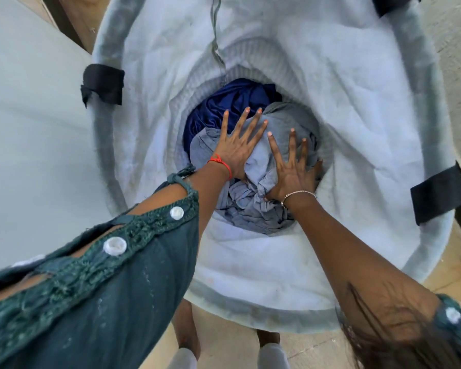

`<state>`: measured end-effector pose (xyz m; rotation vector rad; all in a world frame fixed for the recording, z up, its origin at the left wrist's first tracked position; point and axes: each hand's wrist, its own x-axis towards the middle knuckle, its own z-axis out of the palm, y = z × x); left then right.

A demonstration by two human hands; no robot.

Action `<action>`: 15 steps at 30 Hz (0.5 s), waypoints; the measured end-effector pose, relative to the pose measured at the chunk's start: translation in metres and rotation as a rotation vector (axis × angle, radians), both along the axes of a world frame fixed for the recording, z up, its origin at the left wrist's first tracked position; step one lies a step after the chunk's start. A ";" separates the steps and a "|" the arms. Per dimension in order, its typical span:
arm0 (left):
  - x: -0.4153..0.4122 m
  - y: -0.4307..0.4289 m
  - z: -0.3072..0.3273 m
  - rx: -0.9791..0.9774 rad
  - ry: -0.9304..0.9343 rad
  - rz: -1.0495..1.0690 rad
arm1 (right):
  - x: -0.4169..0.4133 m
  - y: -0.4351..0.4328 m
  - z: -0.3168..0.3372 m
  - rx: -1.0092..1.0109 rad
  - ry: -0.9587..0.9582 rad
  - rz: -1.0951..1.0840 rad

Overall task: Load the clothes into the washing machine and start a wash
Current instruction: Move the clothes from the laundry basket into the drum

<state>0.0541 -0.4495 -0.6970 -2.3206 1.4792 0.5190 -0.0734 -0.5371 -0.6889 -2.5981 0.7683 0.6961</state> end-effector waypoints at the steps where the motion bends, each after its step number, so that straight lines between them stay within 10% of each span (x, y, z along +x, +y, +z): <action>1: 0.001 -0.002 -0.002 0.008 -0.002 -0.005 | 0.002 0.000 -0.002 0.013 0.007 0.006; 15: -0.004 -0.007 -0.029 0.025 0.206 0.034 | 0.009 0.001 -0.031 0.153 0.051 -0.047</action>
